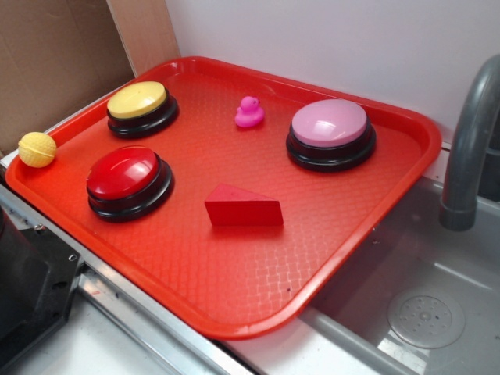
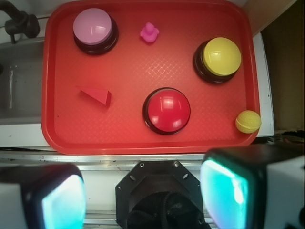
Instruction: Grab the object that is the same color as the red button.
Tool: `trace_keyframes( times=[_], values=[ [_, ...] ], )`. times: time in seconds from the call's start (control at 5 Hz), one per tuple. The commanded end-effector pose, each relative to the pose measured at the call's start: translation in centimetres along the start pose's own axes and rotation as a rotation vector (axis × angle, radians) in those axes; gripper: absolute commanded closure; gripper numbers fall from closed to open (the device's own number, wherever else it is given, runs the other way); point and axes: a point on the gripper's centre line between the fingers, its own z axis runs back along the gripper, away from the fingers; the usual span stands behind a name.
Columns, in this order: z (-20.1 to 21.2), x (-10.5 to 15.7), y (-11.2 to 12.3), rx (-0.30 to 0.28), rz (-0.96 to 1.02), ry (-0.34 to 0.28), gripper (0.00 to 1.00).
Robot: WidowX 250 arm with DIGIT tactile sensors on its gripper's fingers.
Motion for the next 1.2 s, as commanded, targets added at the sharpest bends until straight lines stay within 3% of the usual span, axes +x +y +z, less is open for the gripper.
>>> trace_keyframes(
  times=[0.0, 0.2, 0.4, 0.6, 0.8, 1.0],
  values=[
    [0.0, 0.0, 0.0, 0.000, 0.000, 0.000, 0.00],
    [0.9, 5.0, 1.3, -0.033, -0.011, 0.010, 0.00],
    [0.8, 9.0, 1.9, -0.031, -0.036, 0.048, 0.00],
    [-1.4, 11.8, 1.1, -0.040, -0.124, 0.093, 0.00],
    [-4.9, 12.9, -1.7, -0.016, -0.266, 0.172, 0.00],
    [-7.4, 12.2, -5.0, 0.009, -0.379, 0.218, 0.00]
  ],
)
